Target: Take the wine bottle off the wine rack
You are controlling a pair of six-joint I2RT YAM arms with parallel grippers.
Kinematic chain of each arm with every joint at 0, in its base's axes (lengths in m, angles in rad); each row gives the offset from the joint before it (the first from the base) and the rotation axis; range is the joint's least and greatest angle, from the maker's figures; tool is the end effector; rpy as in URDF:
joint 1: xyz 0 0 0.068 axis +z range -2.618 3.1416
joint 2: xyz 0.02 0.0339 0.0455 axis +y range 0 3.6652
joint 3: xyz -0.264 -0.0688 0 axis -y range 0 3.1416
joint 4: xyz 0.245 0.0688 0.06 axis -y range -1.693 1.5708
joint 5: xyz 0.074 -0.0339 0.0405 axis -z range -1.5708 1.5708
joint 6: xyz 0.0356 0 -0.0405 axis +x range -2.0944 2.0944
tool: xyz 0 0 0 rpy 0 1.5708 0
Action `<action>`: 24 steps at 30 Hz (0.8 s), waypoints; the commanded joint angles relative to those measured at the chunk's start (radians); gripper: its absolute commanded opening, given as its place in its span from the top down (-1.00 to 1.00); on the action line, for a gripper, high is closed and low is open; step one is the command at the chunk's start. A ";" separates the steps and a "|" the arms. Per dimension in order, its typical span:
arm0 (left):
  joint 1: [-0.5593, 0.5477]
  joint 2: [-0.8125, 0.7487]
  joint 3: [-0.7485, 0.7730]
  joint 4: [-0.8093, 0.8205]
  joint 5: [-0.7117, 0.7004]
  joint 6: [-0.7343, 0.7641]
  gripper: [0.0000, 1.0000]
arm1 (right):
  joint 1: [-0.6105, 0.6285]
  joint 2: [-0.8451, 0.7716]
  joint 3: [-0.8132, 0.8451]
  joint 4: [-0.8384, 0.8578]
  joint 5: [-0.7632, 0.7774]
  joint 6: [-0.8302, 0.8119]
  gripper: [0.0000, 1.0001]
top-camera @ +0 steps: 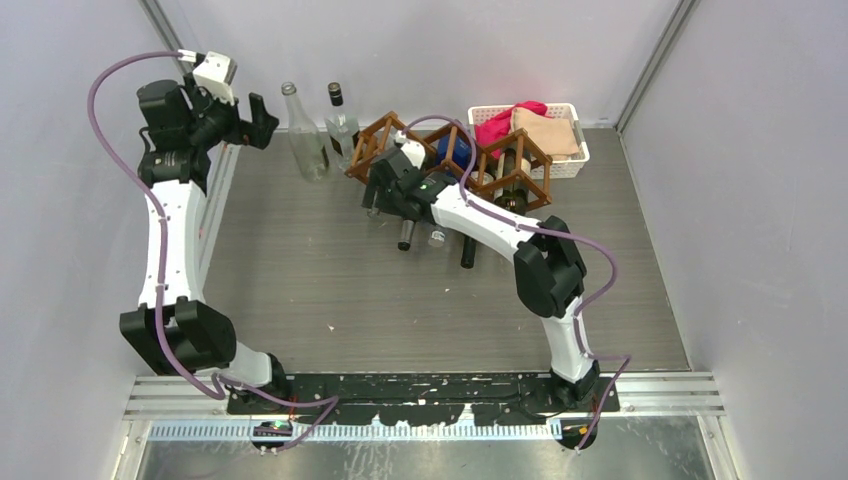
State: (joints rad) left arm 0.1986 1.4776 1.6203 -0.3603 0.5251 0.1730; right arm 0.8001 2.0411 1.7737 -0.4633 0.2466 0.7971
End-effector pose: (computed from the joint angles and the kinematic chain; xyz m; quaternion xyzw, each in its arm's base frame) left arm 0.3287 0.0480 0.4480 0.1529 0.7550 -0.0872 0.6317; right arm 0.3355 0.3330 0.2695 0.0488 0.9062 0.2116 0.3628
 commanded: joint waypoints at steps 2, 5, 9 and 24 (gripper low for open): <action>0.000 -0.037 -0.004 -0.099 0.061 0.042 -0.96 | 0.007 0.035 0.058 0.088 0.058 0.046 -0.38; -0.001 -0.051 -0.042 -0.101 0.068 0.058 -0.94 | 0.006 0.048 0.062 0.104 0.072 0.059 -0.30; 0.001 -0.067 -0.086 -0.114 0.098 0.085 -0.91 | 0.006 0.062 0.061 0.124 0.093 0.077 -0.20; -0.021 -0.054 -0.169 -0.164 0.180 0.150 -0.67 | -0.004 -0.018 -0.075 0.207 0.162 0.133 0.73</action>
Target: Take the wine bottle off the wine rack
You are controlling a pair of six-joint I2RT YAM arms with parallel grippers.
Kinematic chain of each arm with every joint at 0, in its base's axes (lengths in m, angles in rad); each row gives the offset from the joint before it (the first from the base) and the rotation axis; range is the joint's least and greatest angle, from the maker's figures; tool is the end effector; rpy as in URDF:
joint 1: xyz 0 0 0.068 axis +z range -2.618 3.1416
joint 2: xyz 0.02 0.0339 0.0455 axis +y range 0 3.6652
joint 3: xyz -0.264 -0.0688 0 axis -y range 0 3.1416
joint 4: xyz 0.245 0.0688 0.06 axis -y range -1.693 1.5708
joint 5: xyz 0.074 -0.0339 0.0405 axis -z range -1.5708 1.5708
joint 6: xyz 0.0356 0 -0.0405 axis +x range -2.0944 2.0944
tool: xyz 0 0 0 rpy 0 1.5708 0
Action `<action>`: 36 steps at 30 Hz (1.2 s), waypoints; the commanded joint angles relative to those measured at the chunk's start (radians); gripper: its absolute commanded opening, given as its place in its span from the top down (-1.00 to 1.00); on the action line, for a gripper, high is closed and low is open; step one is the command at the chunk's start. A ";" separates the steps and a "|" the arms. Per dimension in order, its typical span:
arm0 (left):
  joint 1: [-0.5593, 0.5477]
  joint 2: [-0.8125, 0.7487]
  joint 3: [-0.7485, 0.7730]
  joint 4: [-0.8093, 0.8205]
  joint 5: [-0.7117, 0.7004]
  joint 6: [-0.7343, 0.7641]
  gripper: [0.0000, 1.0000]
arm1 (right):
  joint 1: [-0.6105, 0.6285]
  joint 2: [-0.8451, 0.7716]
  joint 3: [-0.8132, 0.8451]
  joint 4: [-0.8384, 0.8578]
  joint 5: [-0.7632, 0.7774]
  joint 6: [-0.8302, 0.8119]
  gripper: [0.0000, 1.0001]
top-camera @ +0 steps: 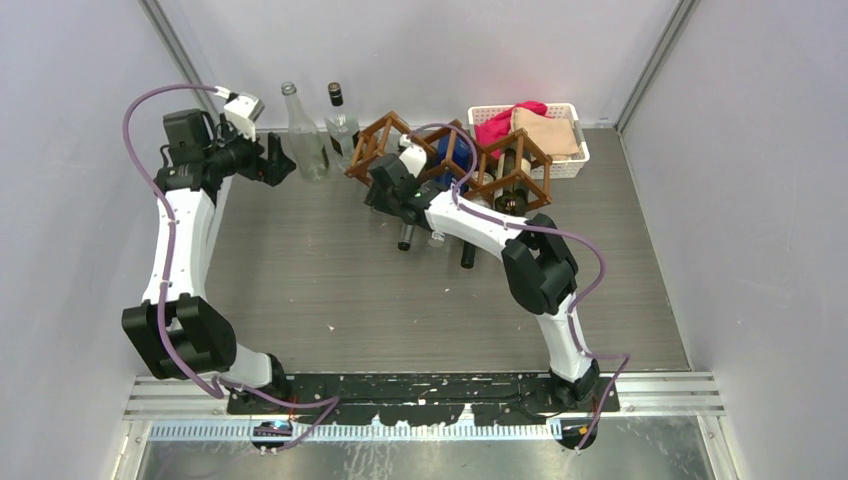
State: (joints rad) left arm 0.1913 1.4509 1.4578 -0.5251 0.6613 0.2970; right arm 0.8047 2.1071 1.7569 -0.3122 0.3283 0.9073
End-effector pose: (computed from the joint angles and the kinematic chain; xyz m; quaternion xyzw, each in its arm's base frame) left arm 0.3200 0.0397 0.3867 0.2061 0.8081 -0.1575 0.5289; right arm 0.3484 0.3455 0.2465 0.1171 0.8817 0.2306 0.3946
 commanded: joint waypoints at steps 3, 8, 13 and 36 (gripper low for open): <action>-0.033 -0.034 -0.030 0.005 0.036 0.037 -0.62 | -0.028 -0.120 -0.111 0.059 0.090 0.056 0.93; -0.090 -0.052 -0.092 0.022 0.001 0.067 -0.58 | -0.038 -0.192 -0.198 0.073 0.144 0.083 0.99; -0.129 -0.062 -0.125 0.031 -0.008 0.057 -0.55 | -0.038 -0.231 -0.250 0.083 0.186 0.092 0.98; -0.341 0.028 -0.252 0.165 -0.132 0.042 -0.18 | 0.129 -0.404 -0.452 0.099 0.301 0.112 0.99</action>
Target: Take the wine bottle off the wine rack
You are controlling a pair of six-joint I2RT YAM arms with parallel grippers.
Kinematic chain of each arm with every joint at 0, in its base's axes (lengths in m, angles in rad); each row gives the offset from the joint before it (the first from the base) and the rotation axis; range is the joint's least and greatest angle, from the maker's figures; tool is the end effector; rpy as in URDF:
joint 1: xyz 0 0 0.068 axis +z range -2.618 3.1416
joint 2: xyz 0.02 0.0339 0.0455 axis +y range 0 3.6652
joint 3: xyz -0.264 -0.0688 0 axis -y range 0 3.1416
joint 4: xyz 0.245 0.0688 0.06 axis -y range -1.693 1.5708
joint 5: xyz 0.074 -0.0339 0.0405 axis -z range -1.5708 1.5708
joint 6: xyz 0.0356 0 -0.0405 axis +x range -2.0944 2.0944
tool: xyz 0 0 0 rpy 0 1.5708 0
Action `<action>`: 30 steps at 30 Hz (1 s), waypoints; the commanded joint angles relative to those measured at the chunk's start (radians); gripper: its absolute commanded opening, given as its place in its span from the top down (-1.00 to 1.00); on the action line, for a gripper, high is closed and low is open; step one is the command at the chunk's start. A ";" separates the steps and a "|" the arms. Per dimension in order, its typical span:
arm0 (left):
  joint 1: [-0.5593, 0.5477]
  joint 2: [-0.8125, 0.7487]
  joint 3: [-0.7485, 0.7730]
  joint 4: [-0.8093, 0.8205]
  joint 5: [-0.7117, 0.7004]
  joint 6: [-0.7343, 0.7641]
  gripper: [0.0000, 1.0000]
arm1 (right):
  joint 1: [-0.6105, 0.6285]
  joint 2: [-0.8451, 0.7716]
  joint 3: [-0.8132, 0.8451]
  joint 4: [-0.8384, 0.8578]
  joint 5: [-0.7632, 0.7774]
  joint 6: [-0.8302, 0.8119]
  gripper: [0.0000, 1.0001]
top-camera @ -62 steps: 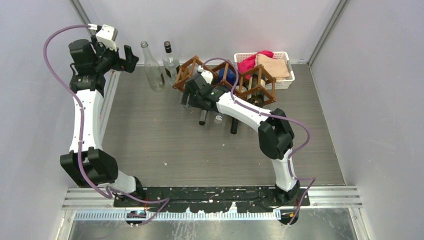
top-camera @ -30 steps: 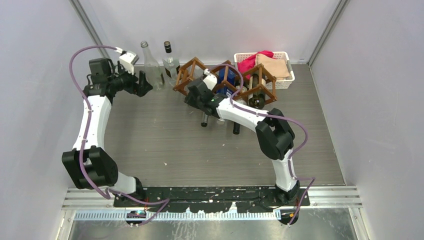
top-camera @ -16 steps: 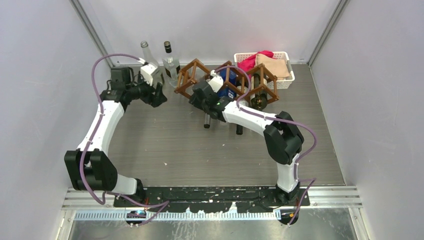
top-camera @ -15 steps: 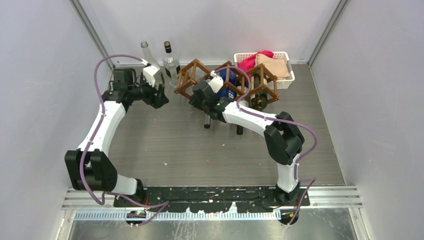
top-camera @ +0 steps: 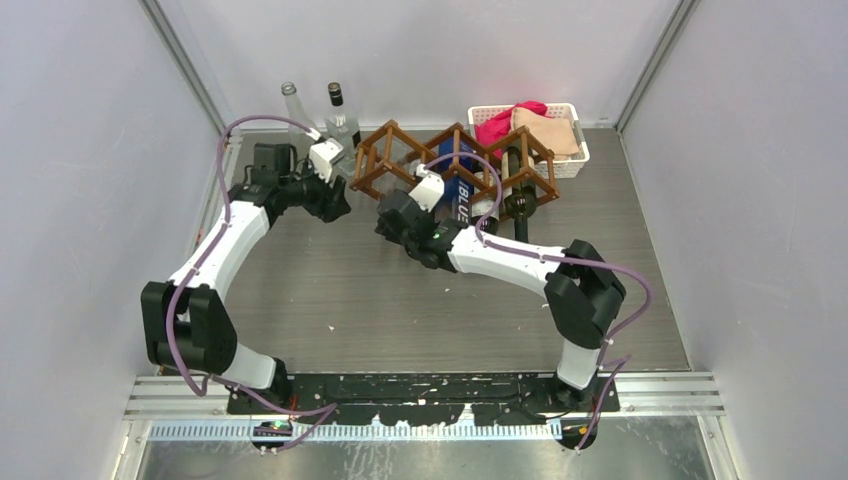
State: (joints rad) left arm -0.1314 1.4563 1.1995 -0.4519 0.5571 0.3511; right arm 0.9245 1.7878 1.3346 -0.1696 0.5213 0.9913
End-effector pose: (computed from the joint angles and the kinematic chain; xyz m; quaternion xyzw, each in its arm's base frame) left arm 0.3159 -0.0607 0.3037 0.3203 0.8208 -0.2043 0.4267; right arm 0.2602 0.3155 0.2568 0.1463 0.8553 0.2289 0.4413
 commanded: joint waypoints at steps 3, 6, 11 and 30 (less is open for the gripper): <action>-0.026 0.042 0.015 0.090 -0.022 -0.016 -0.17 | 0.024 -0.132 -0.069 -0.044 0.116 0.034 0.99; -0.033 0.045 0.014 0.097 -0.027 -0.020 -0.17 | 0.038 -0.187 -0.110 -0.045 0.119 0.043 0.99; -0.038 0.051 0.017 0.116 -0.041 -0.028 -0.13 | 0.074 -0.269 -0.177 -0.058 0.101 0.051 0.99; -0.039 -0.148 0.093 -0.354 0.092 0.336 -0.85 | 0.137 -0.520 -0.201 -0.251 0.031 0.072 0.99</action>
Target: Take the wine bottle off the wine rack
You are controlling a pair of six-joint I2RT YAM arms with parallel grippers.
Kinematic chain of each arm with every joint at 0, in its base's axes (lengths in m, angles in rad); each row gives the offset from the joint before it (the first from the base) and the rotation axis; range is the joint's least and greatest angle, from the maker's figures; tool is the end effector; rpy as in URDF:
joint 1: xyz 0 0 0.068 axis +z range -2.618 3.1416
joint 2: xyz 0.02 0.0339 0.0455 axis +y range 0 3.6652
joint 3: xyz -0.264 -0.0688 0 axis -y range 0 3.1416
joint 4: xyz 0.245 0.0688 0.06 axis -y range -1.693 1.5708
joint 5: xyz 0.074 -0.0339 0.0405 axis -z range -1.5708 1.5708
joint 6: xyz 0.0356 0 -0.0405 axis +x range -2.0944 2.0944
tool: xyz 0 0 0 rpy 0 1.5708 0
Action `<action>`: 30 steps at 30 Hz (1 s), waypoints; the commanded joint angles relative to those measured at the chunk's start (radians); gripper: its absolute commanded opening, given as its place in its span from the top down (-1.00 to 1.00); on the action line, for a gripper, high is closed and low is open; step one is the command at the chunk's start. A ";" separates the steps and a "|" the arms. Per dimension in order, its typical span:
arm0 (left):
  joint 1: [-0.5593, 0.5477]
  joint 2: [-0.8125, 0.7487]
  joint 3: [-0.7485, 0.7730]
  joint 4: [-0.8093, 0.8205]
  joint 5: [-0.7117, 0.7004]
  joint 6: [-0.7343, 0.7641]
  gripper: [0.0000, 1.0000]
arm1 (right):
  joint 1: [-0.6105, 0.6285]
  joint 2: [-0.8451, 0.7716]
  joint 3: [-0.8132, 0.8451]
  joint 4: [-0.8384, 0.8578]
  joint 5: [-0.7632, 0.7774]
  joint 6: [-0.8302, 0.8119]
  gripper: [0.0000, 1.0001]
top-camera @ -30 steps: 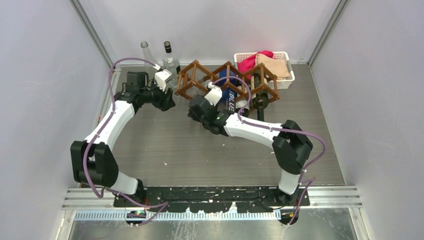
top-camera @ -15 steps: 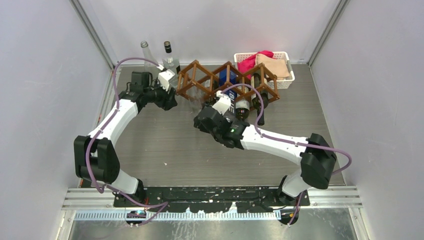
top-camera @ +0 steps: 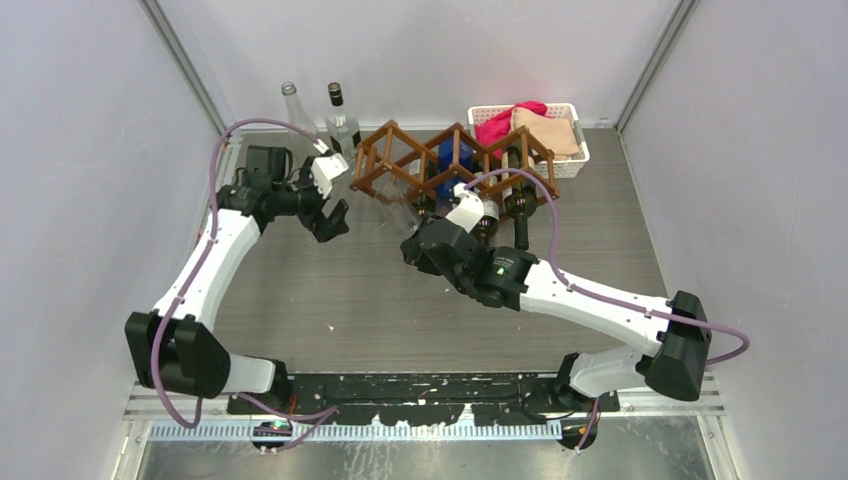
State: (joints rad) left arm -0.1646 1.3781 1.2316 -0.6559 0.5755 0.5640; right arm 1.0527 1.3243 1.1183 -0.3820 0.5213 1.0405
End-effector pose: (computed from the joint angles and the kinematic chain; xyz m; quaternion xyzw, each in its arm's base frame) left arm 0.2856 -0.0671 0.3215 0.4161 0.7927 -0.1866 0.4045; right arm 0.1615 0.2474 0.3200 0.1164 0.8526 0.2810 0.4249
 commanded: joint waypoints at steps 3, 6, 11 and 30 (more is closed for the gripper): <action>-0.006 -0.095 0.080 -0.255 0.115 0.175 -0.92 | 0.013 -0.059 0.047 -0.070 -0.010 0.010 0.99; -0.006 -0.130 0.079 -0.313 0.162 0.224 -0.99 | 0.014 -0.040 0.092 -0.111 -0.063 -0.011 0.99; -0.007 -0.197 0.039 -0.346 0.234 0.285 -0.99 | 0.019 -0.014 0.137 -0.145 -0.104 -0.040 0.99; -0.065 -0.457 -0.211 -0.156 0.359 0.456 -0.99 | 0.046 0.198 0.396 -0.058 -0.569 -0.247 0.99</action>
State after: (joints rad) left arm -0.2249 0.9691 1.0351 -0.8761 0.8745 0.9619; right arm 1.0866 1.5238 1.4158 -0.5686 0.0715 0.8474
